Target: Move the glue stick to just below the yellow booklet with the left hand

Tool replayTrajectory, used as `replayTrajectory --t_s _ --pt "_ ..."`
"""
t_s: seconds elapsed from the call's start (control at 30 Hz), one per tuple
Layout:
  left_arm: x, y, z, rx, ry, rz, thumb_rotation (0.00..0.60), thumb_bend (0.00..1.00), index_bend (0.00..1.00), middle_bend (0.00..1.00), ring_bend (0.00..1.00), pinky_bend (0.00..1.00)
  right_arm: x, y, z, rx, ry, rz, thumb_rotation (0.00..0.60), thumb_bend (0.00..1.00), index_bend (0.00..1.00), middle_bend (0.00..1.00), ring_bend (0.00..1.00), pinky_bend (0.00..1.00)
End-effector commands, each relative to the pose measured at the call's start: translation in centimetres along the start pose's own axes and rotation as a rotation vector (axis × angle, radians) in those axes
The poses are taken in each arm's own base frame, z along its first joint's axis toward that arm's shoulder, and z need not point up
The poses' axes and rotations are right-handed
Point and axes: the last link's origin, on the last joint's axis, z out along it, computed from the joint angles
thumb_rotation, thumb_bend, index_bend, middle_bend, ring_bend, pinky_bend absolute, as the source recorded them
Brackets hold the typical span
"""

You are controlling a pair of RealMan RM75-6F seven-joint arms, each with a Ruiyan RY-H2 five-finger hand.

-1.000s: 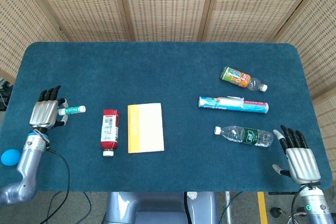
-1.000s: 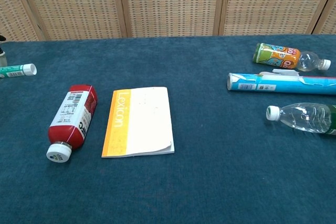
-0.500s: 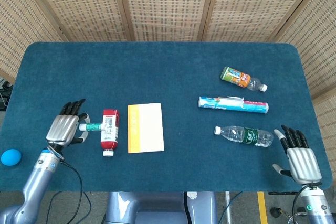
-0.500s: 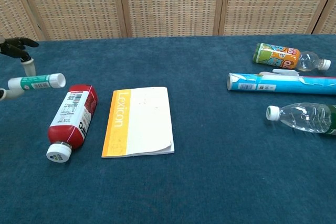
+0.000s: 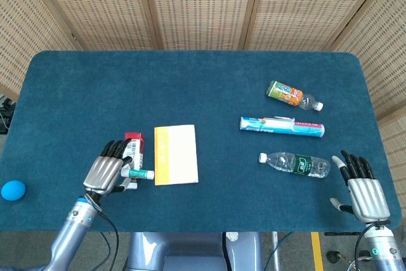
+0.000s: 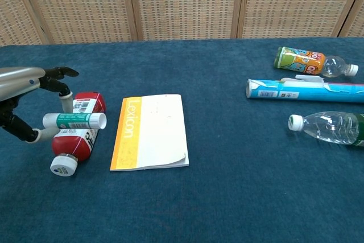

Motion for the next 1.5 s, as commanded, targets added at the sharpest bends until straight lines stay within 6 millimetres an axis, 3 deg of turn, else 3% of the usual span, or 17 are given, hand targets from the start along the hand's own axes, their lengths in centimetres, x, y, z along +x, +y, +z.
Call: replayTrajectory --t_s 0.03,0.47,0.77,1.5 --pt "-0.6 1.3 -0.1 -0.013 -0.018 0.012 0.6 0.43 0.55 0.0 0.0 0.0 0.0 0.0 0.0 0.0 0.001 0.001 0.6 0.0 0.1 0.0 0.0 0.02" --pt "-2.6 4.8 0.0 -0.012 -0.073 0.073 0.6 0.43 0.55 0.0 0.0 0.0 0.5 0.2 -0.1 -0.004 0.011 0.015 0.6 0.0 0.1 0.0 0.0 0.02" --pt "-4.1 6.9 1.2 0.024 -0.131 0.095 0.6 0.43 0.55 0.0 0.0 0.0 0.7 0.4 -0.1 -0.003 0.017 0.024 0.6 0.0 0.1 0.0 0.0 0.02" --pt "-5.0 9.6 2.9 0.043 -0.175 0.129 0.6 0.43 0.55 0.0 0.0 0.0 1.2 0.6 -0.2 -0.004 0.031 0.041 0.6 0.0 0.1 0.0 0.0 0.01"
